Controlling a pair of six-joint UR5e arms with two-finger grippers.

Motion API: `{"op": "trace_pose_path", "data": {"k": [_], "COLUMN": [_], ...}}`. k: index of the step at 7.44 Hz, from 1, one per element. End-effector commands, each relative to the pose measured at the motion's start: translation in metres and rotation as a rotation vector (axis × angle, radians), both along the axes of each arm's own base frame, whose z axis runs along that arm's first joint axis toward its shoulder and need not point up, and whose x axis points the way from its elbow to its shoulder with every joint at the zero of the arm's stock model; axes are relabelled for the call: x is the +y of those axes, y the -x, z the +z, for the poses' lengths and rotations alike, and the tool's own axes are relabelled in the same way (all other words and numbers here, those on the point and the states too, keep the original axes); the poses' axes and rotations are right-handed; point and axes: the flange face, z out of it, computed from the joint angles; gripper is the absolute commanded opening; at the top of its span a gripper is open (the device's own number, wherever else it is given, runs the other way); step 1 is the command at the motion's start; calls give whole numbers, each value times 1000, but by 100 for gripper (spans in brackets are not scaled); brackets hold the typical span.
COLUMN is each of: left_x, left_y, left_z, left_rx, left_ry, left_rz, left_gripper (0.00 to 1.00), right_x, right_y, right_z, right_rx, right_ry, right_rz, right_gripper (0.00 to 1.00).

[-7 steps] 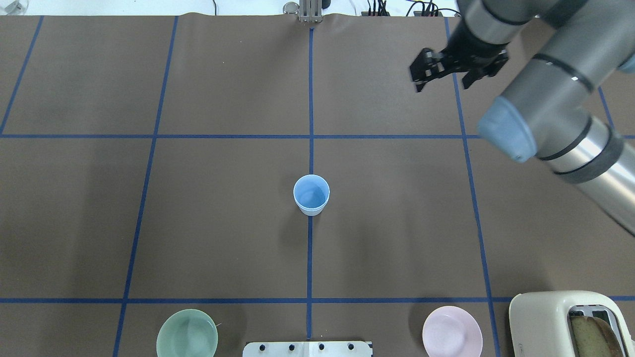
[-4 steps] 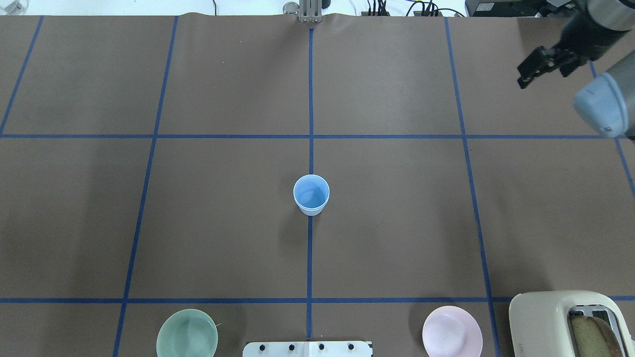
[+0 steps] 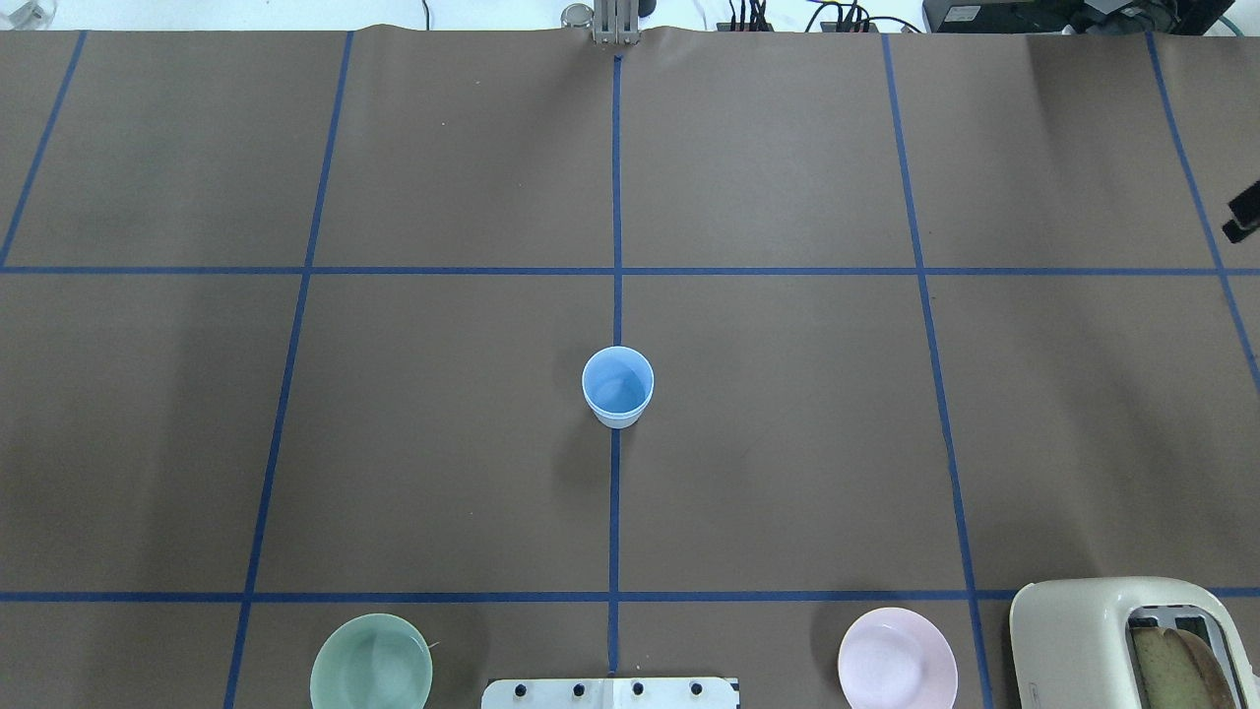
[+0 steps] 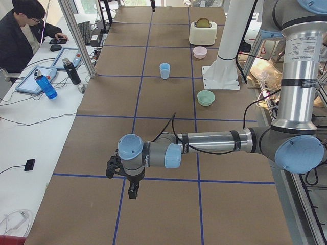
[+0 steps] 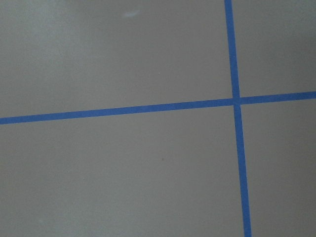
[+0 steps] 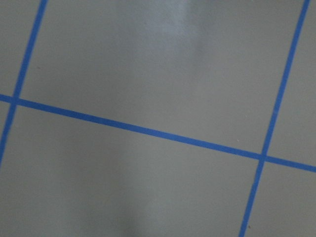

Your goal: Stack blue cups with both arms

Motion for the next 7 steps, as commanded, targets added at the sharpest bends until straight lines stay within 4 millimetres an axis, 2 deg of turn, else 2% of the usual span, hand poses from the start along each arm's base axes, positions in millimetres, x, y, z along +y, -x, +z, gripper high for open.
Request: {"op": "trace_pose_path", "data": {"k": [1,3,5,7], "left_x": [-1,-1,10,15], "left_y": [0,-1,-1,-1], "left_z": [-2,-2,6,8], "left_rx": [0,-4,-3,0], "left_ry": [-5,-33,-70,-83], "left_rz": [2,4,4,3], "left_gripper": [99,99,99,99], "right_x": [24,44,56,64], "right_y": [-20,-47,-71,-73], "right_z": [37,68,80,92], "right_rx": [21,28,25,13], "right_ry": [63,127,142,103], "right_rz": [20,69,120,129], "right_gripper": [100,100,100,100]}}
